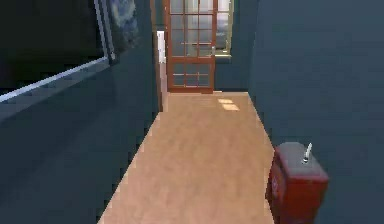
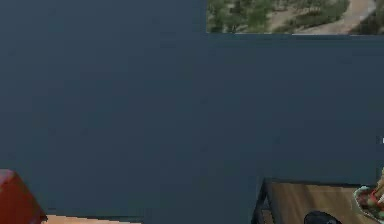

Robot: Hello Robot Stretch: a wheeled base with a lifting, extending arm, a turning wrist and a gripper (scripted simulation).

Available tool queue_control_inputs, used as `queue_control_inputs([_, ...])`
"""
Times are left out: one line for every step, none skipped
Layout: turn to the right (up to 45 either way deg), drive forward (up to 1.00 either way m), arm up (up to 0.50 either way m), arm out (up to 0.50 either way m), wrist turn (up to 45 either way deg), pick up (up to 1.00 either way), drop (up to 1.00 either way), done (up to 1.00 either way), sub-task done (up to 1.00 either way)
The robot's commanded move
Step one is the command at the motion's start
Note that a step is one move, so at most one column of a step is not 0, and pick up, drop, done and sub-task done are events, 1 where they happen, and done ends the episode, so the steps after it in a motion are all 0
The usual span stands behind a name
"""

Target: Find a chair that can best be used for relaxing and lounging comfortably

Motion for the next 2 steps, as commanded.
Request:
queue_control_inputs([0.0, 1.0, 0.0, 0.0, 0.0, 0.0, 0.0, 0.0, 0.0])
queue_control_inputs([0.0, 1.0, 0.0, 0.0, 0.0, 0.0, 0.0, 0.0, 0.0])
